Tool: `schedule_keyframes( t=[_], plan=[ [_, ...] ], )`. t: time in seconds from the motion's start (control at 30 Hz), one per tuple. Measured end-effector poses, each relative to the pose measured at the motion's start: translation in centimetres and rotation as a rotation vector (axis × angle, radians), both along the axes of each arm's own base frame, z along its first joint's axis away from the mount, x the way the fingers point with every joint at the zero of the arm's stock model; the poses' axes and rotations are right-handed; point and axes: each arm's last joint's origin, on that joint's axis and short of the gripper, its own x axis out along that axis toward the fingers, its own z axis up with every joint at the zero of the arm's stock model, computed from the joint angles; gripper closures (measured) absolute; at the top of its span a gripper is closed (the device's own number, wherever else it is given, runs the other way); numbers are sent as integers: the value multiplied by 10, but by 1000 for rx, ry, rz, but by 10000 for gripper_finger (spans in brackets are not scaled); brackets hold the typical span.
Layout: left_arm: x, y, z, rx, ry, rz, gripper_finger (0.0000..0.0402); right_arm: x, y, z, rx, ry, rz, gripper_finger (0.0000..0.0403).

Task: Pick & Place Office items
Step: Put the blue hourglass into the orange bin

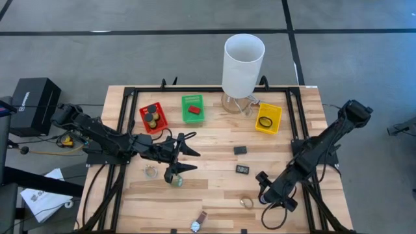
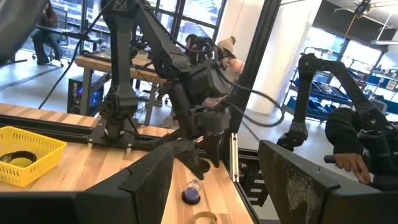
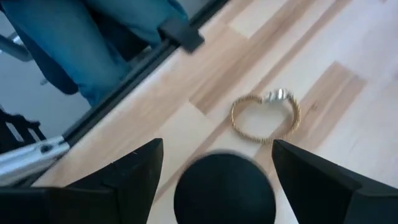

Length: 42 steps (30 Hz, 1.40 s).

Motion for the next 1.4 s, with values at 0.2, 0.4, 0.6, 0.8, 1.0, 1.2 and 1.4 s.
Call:
schedule_keyframes(
  t=[0.2,0.4,0.6,0.8,1.0,1.2,1.4],
  plan=[
    [0,0,0,0,0,0,170,-2,-3,-3,-24,49,-53,110],
    [0,0,0,0,0,0,170,-3,-4,-4,-36,63,-56,111],
    [0,0,0,0,-1,0,170,-2,-4,-11,-69,96,-56,119],
    [0,0,0,-1,-3,0,170,0,-2,-22,-104,131,-57,122],
    [0,0,0,-1,-3,0,170,3,1,-19,-96,124,-57,122],
    [0,0,0,0,-3,0,170,7,5,-9,-76,103,-56,122],
    [0,0,0,0,-3,0,170,6,4,-10,-94,121,-56,122]
  ],
)
